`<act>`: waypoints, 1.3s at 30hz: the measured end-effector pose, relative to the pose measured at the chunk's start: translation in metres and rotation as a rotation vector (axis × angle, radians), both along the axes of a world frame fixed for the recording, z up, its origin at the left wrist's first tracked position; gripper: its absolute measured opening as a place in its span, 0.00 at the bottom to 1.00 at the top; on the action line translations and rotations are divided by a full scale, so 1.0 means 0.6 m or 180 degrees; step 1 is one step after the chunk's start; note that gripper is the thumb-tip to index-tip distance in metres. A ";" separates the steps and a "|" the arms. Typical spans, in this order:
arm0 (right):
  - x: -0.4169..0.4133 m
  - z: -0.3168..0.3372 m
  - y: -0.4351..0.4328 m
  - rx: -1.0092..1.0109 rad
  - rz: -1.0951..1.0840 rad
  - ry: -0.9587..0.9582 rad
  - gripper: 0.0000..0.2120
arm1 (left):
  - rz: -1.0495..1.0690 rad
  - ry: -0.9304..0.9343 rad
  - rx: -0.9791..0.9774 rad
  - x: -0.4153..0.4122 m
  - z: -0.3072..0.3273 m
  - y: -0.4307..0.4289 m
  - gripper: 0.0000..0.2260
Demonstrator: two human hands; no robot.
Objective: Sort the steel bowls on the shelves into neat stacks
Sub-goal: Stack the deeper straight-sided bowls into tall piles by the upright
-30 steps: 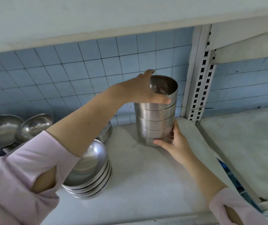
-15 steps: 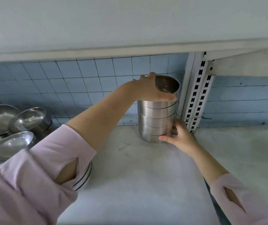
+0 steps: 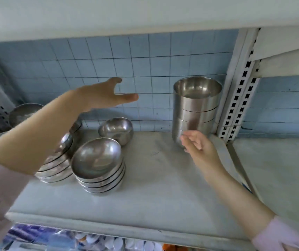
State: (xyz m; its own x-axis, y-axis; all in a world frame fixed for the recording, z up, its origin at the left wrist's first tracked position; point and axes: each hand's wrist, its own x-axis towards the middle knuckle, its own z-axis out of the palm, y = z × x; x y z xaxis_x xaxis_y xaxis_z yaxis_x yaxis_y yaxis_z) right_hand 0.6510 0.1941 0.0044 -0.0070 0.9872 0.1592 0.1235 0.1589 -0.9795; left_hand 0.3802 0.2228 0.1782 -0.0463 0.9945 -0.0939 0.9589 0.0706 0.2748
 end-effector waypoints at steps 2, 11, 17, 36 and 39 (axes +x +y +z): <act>-0.054 0.026 0.012 -0.0217 0.0233 0.0055 0.06 | 0.0219 0.0229 -0.0161 -0.077 -0.006 -0.008 0.53; -0.267 0.046 0.079 -0.1561 0.0415 -0.0127 0.23 | 0.0485 0.0707 -0.0684 -0.302 -0.057 0.011 0.59; -0.322 0.040 0.108 -0.1675 0.0375 -0.1005 0.34 | 0.0288 0.1001 -0.0954 -0.363 -0.105 0.067 0.57; -0.286 0.072 0.089 -0.1500 -0.0401 0.1186 0.07 | -0.0108 0.0480 0.0327 -0.337 -0.061 0.079 0.46; -0.241 0.085 0.074 -0.1377 -0.0508 0.1424 0.04 | -0.0231 0.0415 0.0499 -0.287 -0.034 0.052 0.46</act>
State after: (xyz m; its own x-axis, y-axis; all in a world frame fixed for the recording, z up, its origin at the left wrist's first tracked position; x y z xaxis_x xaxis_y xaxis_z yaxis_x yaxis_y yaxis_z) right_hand 0.5065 0.2385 0.0556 0.1202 0.9462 -0.3003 -0.3227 -0.2488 -0.9132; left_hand 0.2078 0.2542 0.1577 0.0245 0.9976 0.0644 0.9880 -0.0340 0.1504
